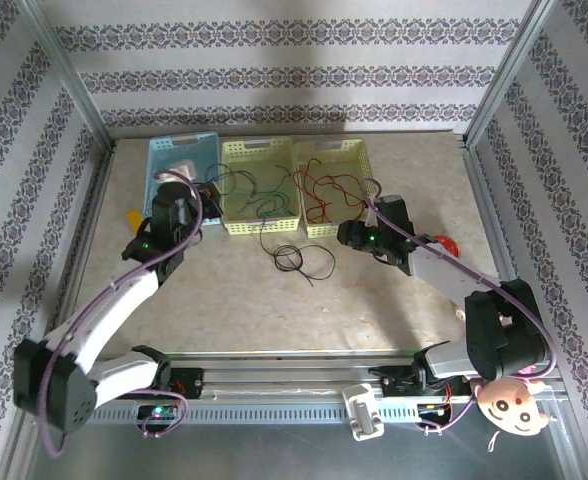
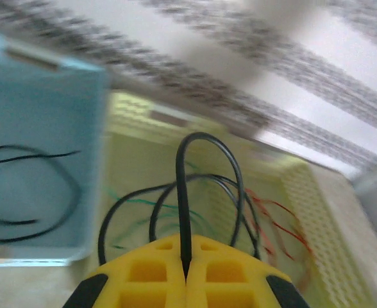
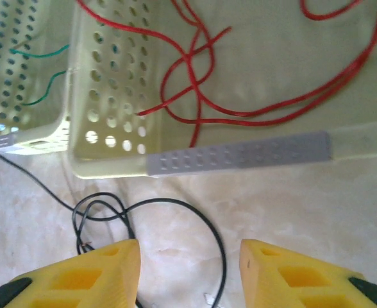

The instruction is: Untangle the cables

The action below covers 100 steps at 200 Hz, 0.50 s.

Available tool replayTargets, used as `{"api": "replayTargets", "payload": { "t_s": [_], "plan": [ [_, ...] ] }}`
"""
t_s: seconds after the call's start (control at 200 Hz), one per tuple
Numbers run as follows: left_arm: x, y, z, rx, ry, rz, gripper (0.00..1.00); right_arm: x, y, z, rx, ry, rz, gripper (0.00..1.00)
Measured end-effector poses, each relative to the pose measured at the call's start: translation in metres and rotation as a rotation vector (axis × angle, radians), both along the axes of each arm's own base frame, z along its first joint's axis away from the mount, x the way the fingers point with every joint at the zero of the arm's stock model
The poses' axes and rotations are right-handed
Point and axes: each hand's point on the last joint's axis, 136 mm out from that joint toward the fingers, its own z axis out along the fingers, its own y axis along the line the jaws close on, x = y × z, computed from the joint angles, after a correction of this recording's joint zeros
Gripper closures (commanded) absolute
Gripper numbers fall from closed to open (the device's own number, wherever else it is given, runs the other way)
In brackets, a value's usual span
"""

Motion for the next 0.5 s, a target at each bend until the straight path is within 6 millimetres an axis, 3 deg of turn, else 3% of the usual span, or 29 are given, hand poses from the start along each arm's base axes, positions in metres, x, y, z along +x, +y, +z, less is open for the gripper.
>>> {"api": "replayTargets", "payload": {
  "t_s": [0.11,0.2,0.3,0.35,0.395,0.5],
  "plan": [
    [0.036,0.056,-0.046,-0.051,0.092,0.157,1.0,-0.002,0.013,0.007,0.001,-0.016,0.055,0.55],
    [0.066,0.083,-0.077,-0.059,0.174,0.214,1.0,-0.006,0.02,0.009,-0.001,-0.021,0.084,0.55],
    [0.101,0.089,-0.088,-0.042,0.213,0.215,0.79,-0.011,0.026,0.007,-0.008,-0.014,0.112,0.55],
    [0.111,0.086,-0.085,-0.028,0.209,0.2,0.57,-0.014,0.029,0.006,-0.014,-0.011,0.127,0.55],
    [0.113,0.085,-0.08,-0.012,0.198,0.195,0.4,-0.016,0.031,0.005,-0.018,-0.009,0.138,0.55],
    [0.1,0.069,-0.062,0.067,0.157,0.161,0.26,-0.02,0.034,0.003,-0.023,-0.003,0.151,0.55]
  ]
}}
